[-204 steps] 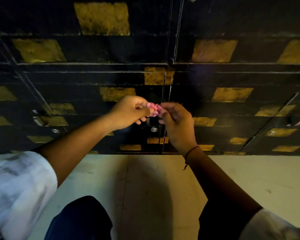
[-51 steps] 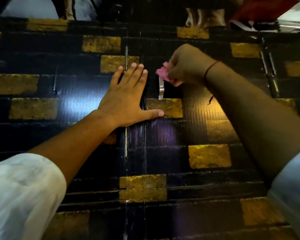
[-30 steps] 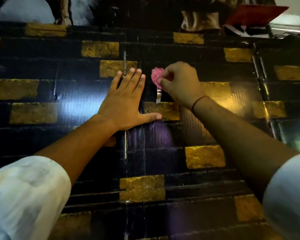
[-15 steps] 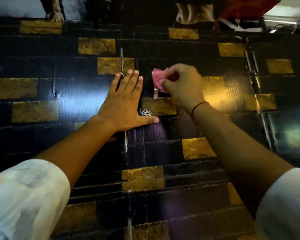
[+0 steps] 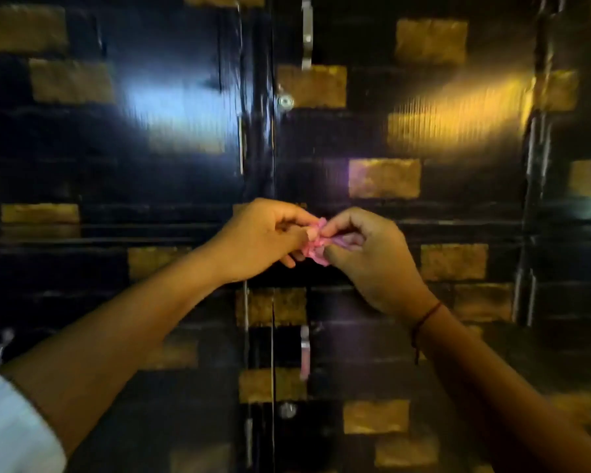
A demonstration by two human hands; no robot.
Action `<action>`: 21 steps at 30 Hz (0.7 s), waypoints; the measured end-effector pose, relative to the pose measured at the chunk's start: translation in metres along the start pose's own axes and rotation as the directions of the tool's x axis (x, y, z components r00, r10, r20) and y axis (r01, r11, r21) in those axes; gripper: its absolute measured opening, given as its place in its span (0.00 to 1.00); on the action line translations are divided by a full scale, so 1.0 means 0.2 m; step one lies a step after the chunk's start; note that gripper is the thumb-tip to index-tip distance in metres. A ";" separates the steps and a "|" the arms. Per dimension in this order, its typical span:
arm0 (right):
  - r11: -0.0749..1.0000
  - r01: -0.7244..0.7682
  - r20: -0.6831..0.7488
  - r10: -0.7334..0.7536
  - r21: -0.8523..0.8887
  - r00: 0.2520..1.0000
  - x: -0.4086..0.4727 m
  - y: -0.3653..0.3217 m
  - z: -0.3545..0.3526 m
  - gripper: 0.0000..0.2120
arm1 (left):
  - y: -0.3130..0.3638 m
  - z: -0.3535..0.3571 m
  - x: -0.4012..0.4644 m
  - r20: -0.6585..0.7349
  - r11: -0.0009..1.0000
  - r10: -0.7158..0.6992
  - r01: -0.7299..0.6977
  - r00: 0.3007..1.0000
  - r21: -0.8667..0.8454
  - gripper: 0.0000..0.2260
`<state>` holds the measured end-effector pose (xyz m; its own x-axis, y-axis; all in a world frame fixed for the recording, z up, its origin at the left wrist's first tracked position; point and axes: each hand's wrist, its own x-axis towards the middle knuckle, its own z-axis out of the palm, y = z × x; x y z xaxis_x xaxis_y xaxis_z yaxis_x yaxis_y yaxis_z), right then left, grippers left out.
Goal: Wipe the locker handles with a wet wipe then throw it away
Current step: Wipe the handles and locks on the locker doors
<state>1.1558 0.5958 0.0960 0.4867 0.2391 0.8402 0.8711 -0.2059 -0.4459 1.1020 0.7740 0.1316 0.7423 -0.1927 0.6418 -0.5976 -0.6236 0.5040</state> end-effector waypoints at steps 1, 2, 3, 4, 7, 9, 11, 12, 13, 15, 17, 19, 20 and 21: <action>1.000 -0.025 -0.018 0.025 -0.004 1.000 -0.09 0.05 0.02 0.09 | -0.03 0.07 -0.06 0.013 0.997 -0.060 0.060 0.998 -0.041 0.07; 0.999 -0.019 -0.058 0.017 -0.042 0.998 -0.17 0.11 0.04 0.10 | -0.07 0.12 -0.10 0.015 0.992 -0.106 0.107 0.994 -0.061 0.06; 0.994 -0.002 -0.095 -0.008 -0.106 0.995 -0.25 0.15 0.06 0.10 | -0.11 0.19 -0.15 0.015 0.985 -0.148 0.149 0.989 -0.082 0.06; 0.989 0.007 -0.123 -0.025 -0.144 0.992 -0.32 0.19 0.08 0.10 | -0.15 0.24 -0.19 0.008 0.979 -0.176 0.176 0.984 -0.106 0.06; 0.977 -0.157 -0.034 0.163 0.142 0.986 -0.49 0.22 0.16 0.05 | -0.24 0.38 -0.32 -0.048 0.961 -0.184 0.170 0.982 -0.220 0.05; 0.878 -0.296 0.040 0.303 0.377 0.952 -0.56 0.22 0.22 0.03 | -0.30 0.45 -0.39 -0.066 0.958 -0.166 0.145 0.984 -0.245 0.04; 0.848 -0.304 0.005 0.335 0.434 0.942 -0.59 0.25 0.26 0.03 | -0.37 0.50 -0.44 -0.063 0.973 -0.118 0.103 0.991 -0.207 0.03; 0.875 -0.276 -0.032 0.314 0.398 0.949 -0.59 0.27 0.28 0.03 | -0.41 0.50 -0.46 -0.100 0.990 -0.071 0.058 0.992 -0.127 0.05; 0.915 -0.233 -0.068 0.269 0.330 0.961 -0.59 0.29 0.31 0.03 | -0.45 0.50 -0.48 -0.173 0.999 0.016 -0.010 0.985 0.031 0.07; 0.985 -0.111 -0.122 0.128 0.135 0.984 -0.58 0.32 0.37 0.03 | -0.54 0.48 -0.52 -0.253 0.863 0.263 -0.110 0.931 0.494 0.16; 0.999 0.008 -0.146 -0.015 -0.046 0.989 -0.60 0.35 0.43 0.04 | -0.63 0.48 -0.56 -0.185 0.667 0.362 -0.115 0.914 0.737 0.30; 0.991 0.046 -0.179 -0.069 -0.126 0.982 -0.65 0.38 0.48 0.04 | -0.72 0.52 -0.60 -0.092 0.551 0.367 -0.137 0.926 0.823 0.40; 0.991 0.039 -0.198 -0.064 -0.125 0.978 -0.68 0.41 0.50 0.04 | -0.76 0.55 -0.61 -0.058 0.506 0.361 -0.143 0.931 0.851 0.43; 0.994 0.022 -0.212 -0.044 -0.107 0.976 -0.71 0.44 0.51 0.03 | -0.81 0.57 -0.62 -0.036 0.468 0.357 -0.145 0.933 0.871 0.45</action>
<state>1.1693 0.6403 -0.0945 0.4223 0.0412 0.9055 0.8695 -0.3006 -0.3919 1.1410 0.8123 -0.0961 0.4686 -0.3749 0.7999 -0.1236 -0.9244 -0.3608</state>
